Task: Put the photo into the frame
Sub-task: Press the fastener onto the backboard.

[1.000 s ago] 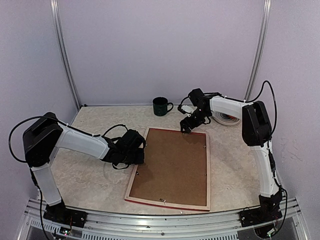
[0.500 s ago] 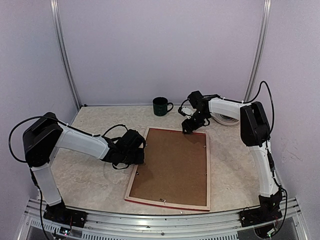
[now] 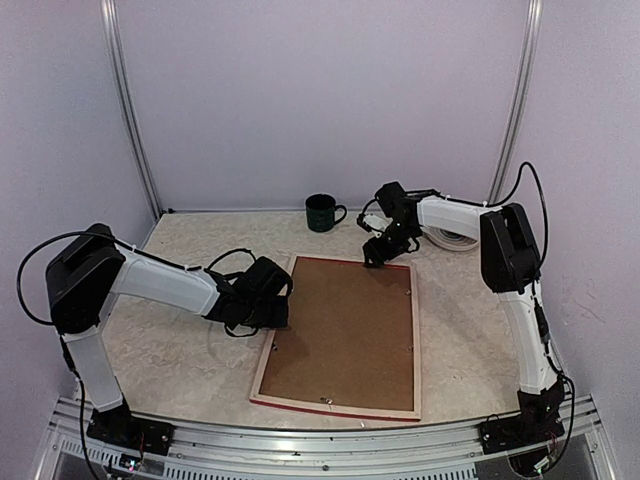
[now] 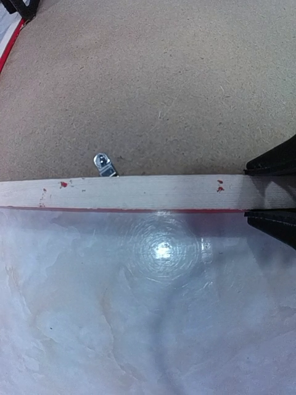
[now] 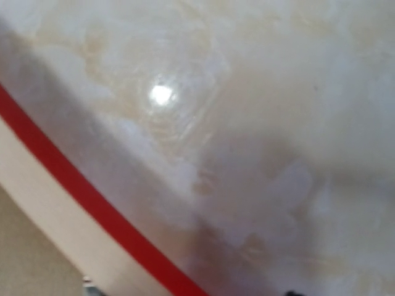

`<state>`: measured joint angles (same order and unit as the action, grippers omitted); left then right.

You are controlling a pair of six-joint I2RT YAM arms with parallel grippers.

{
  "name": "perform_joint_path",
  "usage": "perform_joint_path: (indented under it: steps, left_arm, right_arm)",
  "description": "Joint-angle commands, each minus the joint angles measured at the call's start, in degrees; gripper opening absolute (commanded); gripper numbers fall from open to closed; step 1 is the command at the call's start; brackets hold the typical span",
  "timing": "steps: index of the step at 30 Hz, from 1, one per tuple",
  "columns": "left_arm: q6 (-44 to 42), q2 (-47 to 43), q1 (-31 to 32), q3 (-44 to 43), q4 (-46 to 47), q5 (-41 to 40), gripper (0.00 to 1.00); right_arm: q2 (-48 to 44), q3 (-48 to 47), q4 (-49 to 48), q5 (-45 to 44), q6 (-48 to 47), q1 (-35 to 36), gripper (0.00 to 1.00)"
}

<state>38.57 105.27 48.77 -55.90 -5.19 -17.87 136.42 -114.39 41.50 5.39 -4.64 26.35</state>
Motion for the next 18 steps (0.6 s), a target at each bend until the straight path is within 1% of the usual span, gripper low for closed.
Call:
perform_joint_path:
  steps: [1,4,8,12,13,15,17,18]
  left_arm:
    - [-0.04,-0.16,-0.76,-2.46,-2.34,-0.28,0.16]
    - [-0.07,0.09,-0.83,-2.9,-2.64,-0.45,0.16]
    - [-0.07,-0.39,-0.87,-2.88,-2.7,-0.76,0.17]
    - [0.02,-1.06,-1.03,-3.05,-3.12,-1.22,0.24]
    - [0.02,-1.26,-1.16,-3.19,-3.41,-1.35,0.28]
    - [0.02,-2.04,-1.58,-3.4,-4.19,-1.74,0.4]
    - [0.0,-4.4,-1.97,-3.28,-5.13,-2.19,0.58]
    - [0.02,-5.5,-2.09,-3.07,-5.68,-2.33,0.66]
  right_arm:
    - [-1.08,0.84,-2.02,1.91,0.32,-0.33,0.68]
    - [-1.01,0.32,-2.08,3.76,-0.01,-0.33,0.71]
    - [0.66,-1.99,-0.88,4.05,0.33,-0.33,0.72]
    - [1.35,-2.31,-1.14,3.53,1.21,-0.33,0.71]
    - [1.46,-2.23,-1.01,3.45,1.36,-0.3,0.71]
    - [0.85,-0.97,-1.56,2.98,1.71,-0.33,0.72]
    - [-0.36,1.24,-2.54,2.51,1.91,-0.61,0.73]
    - [-1.02,2.16,-2.7,2.45,2.15,-0.93,0.74]
